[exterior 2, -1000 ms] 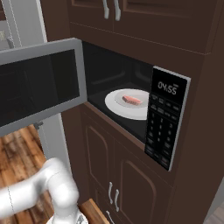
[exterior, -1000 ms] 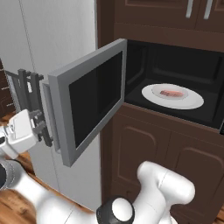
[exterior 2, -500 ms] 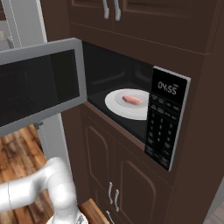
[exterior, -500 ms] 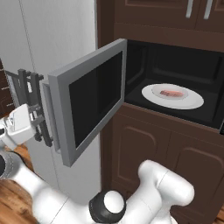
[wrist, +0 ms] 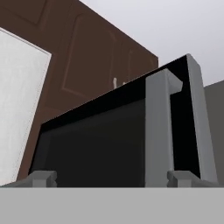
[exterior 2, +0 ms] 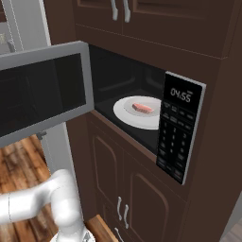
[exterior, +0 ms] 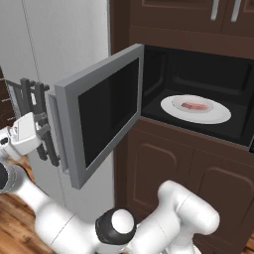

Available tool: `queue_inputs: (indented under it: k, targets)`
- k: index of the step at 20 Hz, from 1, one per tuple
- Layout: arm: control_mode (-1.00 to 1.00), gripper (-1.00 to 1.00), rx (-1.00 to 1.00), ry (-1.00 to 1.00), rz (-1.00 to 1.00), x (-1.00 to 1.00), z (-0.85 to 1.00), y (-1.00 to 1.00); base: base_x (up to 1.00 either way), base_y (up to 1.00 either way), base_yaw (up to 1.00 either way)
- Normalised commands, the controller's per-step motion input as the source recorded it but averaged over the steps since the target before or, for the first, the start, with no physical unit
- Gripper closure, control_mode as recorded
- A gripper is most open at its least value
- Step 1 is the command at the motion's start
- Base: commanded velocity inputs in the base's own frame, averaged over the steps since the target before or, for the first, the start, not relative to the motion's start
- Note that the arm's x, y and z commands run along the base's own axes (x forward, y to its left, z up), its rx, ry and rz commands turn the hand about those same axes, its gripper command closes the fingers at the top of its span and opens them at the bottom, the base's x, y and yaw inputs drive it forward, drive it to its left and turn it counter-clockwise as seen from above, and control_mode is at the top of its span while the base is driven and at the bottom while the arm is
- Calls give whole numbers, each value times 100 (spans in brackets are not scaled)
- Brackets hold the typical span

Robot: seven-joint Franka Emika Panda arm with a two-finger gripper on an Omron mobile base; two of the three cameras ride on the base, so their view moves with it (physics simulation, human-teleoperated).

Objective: Pick the steak from the counter and place it in the microwave. Then turn on the microwave.

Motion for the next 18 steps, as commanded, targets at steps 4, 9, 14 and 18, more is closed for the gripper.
queue_inputs:
  k: [4,9,14,18]
  targets:
    - [-100,-100,0,0,0,0,-3,-3,0,0,0]
    - [-100,-100,0,0,0,0,-1,-10,0,0,0]
    - [-100,-100,0,0,5,0,0,-29,0,0,0]
    - [-100,-100,0,0,8,0,0,-35,0,0,0]
